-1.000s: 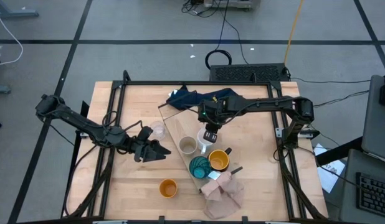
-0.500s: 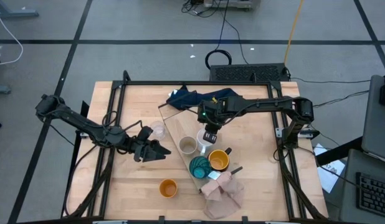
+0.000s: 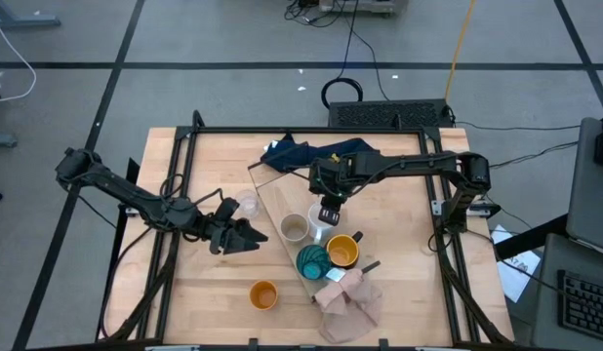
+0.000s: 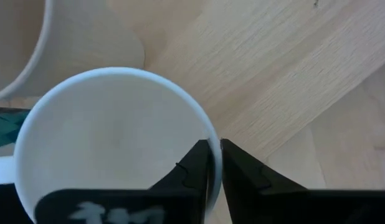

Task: Stack small to large cups/mugs on shelf
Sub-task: Put the white mug on the shelf, then put the yellow cup on the shelf

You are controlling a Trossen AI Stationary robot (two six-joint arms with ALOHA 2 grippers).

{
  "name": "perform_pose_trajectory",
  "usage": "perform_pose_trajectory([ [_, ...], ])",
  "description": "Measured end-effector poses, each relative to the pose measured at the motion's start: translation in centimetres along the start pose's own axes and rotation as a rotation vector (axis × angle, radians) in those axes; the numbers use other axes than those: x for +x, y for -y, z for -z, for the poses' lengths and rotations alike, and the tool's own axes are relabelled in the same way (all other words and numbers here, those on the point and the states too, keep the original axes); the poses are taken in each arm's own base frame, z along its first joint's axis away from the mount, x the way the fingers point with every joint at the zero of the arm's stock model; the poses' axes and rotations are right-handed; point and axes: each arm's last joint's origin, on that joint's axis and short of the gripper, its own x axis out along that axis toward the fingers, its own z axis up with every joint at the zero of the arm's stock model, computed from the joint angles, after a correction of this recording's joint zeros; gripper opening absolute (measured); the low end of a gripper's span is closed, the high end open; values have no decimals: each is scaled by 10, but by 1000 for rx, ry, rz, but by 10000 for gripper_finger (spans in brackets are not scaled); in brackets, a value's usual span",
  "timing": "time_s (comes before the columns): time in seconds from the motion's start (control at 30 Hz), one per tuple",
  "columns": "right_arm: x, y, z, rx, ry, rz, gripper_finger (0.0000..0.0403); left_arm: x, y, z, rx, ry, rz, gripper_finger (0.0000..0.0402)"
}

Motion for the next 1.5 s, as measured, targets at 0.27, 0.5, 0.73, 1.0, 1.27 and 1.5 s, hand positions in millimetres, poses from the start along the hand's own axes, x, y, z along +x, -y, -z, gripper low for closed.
perform_pose_trajectory([
  [0.27,0,0,-1,-1,8,-4,63,0,0,0,2,0,0,392],
  [0.5,0,0,-2,-3,16,-6,84,0,0,0,2,0,0,392],
  [0.73,-6,-4,-11,-2,119,-58,95,0,0,0,2,0,0,392],
  [1.0,-18,-1,-11,3,148,-76,96,0,0,0,2,0,1,392],
  [1.27,-40,-1,-9,-20,214,-82,96,0,1,0,26,0,6,392],
  [1.5,-72,-3,-13,-23,387,-106,96,-1,-3,0,59,-18,-35,392],
])
